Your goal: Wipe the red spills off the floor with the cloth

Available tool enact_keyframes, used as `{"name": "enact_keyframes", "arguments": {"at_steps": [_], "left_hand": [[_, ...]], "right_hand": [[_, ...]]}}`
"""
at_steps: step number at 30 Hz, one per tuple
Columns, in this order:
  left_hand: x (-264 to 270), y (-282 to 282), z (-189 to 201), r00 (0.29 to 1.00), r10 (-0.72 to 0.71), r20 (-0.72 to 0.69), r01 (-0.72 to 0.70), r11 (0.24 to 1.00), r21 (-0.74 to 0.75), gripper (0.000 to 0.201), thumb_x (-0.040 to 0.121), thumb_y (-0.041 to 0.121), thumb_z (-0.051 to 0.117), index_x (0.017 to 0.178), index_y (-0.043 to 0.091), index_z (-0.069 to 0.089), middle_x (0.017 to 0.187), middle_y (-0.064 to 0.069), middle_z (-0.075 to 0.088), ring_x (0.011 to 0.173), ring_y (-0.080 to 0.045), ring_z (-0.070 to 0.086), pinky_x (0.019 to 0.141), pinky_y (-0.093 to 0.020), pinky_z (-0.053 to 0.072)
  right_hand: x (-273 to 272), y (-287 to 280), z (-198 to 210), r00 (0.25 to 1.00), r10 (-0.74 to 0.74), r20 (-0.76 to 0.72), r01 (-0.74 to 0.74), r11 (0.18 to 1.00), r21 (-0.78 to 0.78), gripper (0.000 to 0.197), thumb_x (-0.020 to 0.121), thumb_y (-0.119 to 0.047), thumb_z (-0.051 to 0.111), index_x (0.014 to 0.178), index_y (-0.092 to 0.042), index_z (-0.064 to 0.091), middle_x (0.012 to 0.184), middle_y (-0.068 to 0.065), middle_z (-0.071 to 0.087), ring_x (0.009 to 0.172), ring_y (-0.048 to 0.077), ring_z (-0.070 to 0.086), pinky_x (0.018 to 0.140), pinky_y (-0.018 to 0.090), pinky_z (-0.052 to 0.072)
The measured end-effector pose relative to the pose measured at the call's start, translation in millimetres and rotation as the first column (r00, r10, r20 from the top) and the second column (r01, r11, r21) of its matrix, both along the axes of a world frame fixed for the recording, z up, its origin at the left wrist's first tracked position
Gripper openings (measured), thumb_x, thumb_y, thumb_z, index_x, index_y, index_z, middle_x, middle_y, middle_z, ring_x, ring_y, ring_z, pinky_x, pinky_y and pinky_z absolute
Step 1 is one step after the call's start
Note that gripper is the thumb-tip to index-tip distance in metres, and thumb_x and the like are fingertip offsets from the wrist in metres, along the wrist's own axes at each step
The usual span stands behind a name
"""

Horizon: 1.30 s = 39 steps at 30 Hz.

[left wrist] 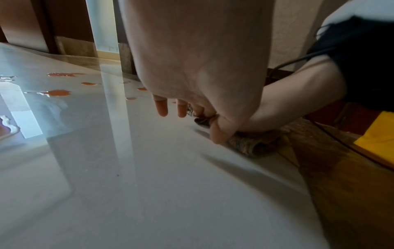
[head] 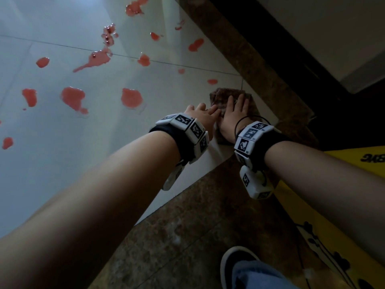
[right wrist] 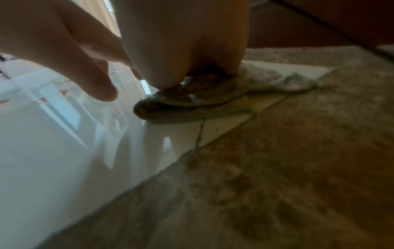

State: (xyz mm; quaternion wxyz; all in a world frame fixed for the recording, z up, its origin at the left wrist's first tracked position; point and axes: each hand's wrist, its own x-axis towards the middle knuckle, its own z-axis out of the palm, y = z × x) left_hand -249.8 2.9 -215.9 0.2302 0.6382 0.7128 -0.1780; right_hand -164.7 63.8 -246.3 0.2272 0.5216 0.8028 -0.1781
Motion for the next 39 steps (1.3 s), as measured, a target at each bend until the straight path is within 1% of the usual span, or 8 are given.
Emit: {"name": "enact_keyframes", "arguments": {"at_steps": [5,10,18,23,27,31,35,39], "left_hand": [[-5.0,3.3,-3.7,0.999,0.039,0.033,-0.040,0.998,0.047,0.073,0.091,0.023,0.047,0.152,0.020,0.007,0.160,0.003,0.007,0.141,-0.024,0.021,0.107,-0.039,0.029],[-12.5,12.1,-3.8,0.994,0.093,0.059,-0.099,0.989,0.107,0.064,0.089,0.019,0.046,0.148,0.021,0.022,0.156,0.005,0.021,0.136,-0.025,0.028,0.103,-0.039,0.032],[-30.5,16.6,-5.5,0.986,0.162,0.051,-0.167,0.979,0.118,0.064,0.088,0.021,0.049,0.147,0.024,0.025,0.155,0.008,0.024,0.134,-0.025,0.030,0.102,-0.037,0.032],[-44.9,20.5,3.8,0.968,0.221,0.122,-0.228,0.973,0.048,0.065,0.086,0.012,0.045,0.146,0.029,0.028,0.154,0.011,0.027,0.134,-0.026,0.027,0.105,-0.038,0.030],[-47.7,27.2,23.0,0.933,0.329,0.149,-0.330,0.944,-0.016,0.058,0.091,0.009,0.037,0.147,0.025,0.029,0.152,0.002,0.032,0.136,-0.028,0.026,0.107,-0.037,0.028],[-53.5,32.3,49.5,0.888,0.426,0.174,-0.424,0.904,-0.052,0.049,0.098,0.012,0.034,0.147,0.018,0.029,0.151,-0.008,0.033,0.137,-0.024,0.030,0.092,-0.025,0.028],[-68.4,36.5,77.9,0.816,0.537,0.216,-0.527,0.843,-0.107,0.049,0.101,0.017,0.033,0.149,0.018,0.025,0.155,-0.009,0.023,0.141,-0.022,0.026,0.110,-0.025,0.022],[-75.0,39.4,91.3,0.746,0.625,0.231,-0.604,0.780,-0.163,0.049,0.100,0.015,0.032,0.148,0.020,0.027,0.151,-0.014,0.030,0.138,-0.029,0.030,0.110,-0.028,0.026]], "right_hand": [[-1.2,17.3,-9.5,0.995,0.028,-0.096,-0.027,1.000,0.004,0.074,0.098,-0.038,0.035,0.151,-0.009,-0.008,0.158,0.012,-0.014,0.147,0.029,-0.013,0.117,0.058,0.008],[-9.2,37.6,-9.8,0.978,0.098,-0.185,-0.102,0.995,-0.014,0.078,0.098,-0.034,0.039,0.149,-0.001,-0.008,0.158,0.018,-0.012,0.146,0.031,-0.012,0.121,0.040,-0.002],[-32.0,58.4,-12.5,0.946,0.254,-0.204,-0.251,0.967,0.038,0.074,0.097,-0.035,0.040,0.152,-0.009,-0.002,0.160,0.012,-0.008,0.148,0.027,-0.008,0.120,0.041,0.004],[-44.1,66.2,-11.4,0.933,0.313,-0.178,-0.312,0.949,0.032,0.072,0.095,-0.038,0.041,0.152,-0.016,0.002,0.160,0.007,-0.007,0.148,0.026,-0.006,0.120,0.045,0.008],[-59.5,66.2,-4.6,0.945,0.306,-0.117,-0.310,0.951,-0.016,0.071,0.097,-0.042,0.037,0.152,-0.016,0.001,0.160,0.009,-0.008,0.148,0.029,-0.006,0.120,0.048,0.007],[-71.3,63.1,0.8,0.959,0.272,-0.077,-0.277,0.958,-0.069,0.069,0.098,-0.043,0.032,0.152,-0.014,0.000,0.160,0.011,-0.009,0.147,0.033,-0.007,0.119,0.050,0.004],[-77.0,59.1,8.2,0.958,0.279,-0.071,-0.286,0.953,-0.104,0.073,0.097,-0.037,0.040,0.152,-0.012,-0.001,0.159,0.013,-0.009,0.146,0.036,-0.006,0.120,0.047,0.005],[-81.0,59.7,14.0,0.945,0.319,-0.067,-0.326,0.931,-0.164,0.071,0.097,-0.036,0.041,0.152,-0.013,0.002,0.160,0.010,-0.008,0.146,0.037,-0.006,0.120,0.048,0.006]]}}
